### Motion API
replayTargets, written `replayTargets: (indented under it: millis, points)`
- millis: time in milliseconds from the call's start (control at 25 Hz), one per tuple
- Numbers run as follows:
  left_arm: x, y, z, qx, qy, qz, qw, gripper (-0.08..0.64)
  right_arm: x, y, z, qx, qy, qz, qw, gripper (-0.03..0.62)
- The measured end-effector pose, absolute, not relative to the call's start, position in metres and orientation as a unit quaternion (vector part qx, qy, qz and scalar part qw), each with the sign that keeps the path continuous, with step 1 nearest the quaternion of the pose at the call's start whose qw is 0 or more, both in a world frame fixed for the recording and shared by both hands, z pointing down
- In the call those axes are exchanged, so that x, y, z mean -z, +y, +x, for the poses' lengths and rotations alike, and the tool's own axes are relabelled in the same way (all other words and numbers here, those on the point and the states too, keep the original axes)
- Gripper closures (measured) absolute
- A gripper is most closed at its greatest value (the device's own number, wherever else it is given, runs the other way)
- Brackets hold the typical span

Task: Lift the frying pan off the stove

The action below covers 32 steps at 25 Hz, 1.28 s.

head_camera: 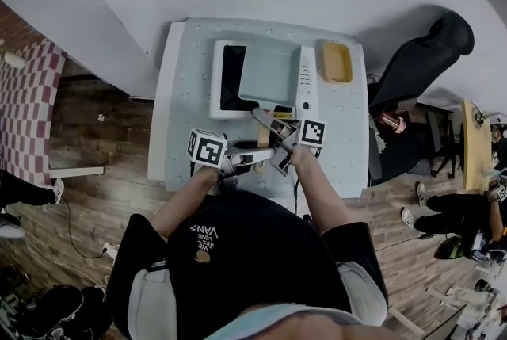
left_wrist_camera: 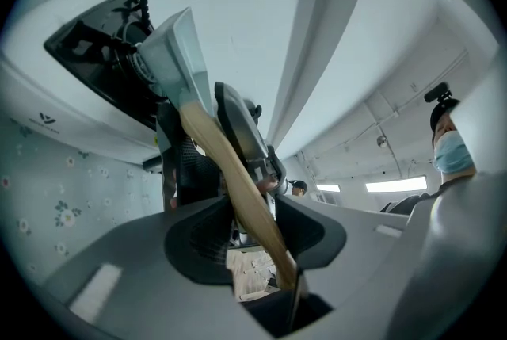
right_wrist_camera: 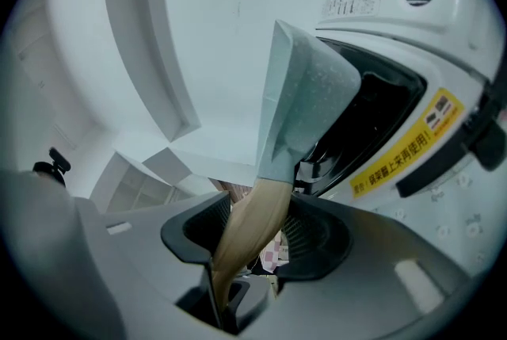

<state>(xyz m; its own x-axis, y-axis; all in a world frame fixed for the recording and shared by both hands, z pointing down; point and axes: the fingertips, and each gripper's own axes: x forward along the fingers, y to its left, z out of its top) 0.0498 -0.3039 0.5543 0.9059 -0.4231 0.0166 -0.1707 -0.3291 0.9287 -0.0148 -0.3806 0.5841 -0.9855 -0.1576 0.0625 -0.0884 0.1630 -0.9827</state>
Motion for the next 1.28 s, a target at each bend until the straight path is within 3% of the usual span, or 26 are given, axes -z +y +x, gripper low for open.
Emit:
replayTargets:
  millis: [1280]
  points:
    - [-0.524, -0.183, 0.150, 0.093, -0.142, 0.835, 0.523, 0.399, -0.551, -0.268, 0.095, 0.614, 0.777, -0.124, 0.066, 0.387]
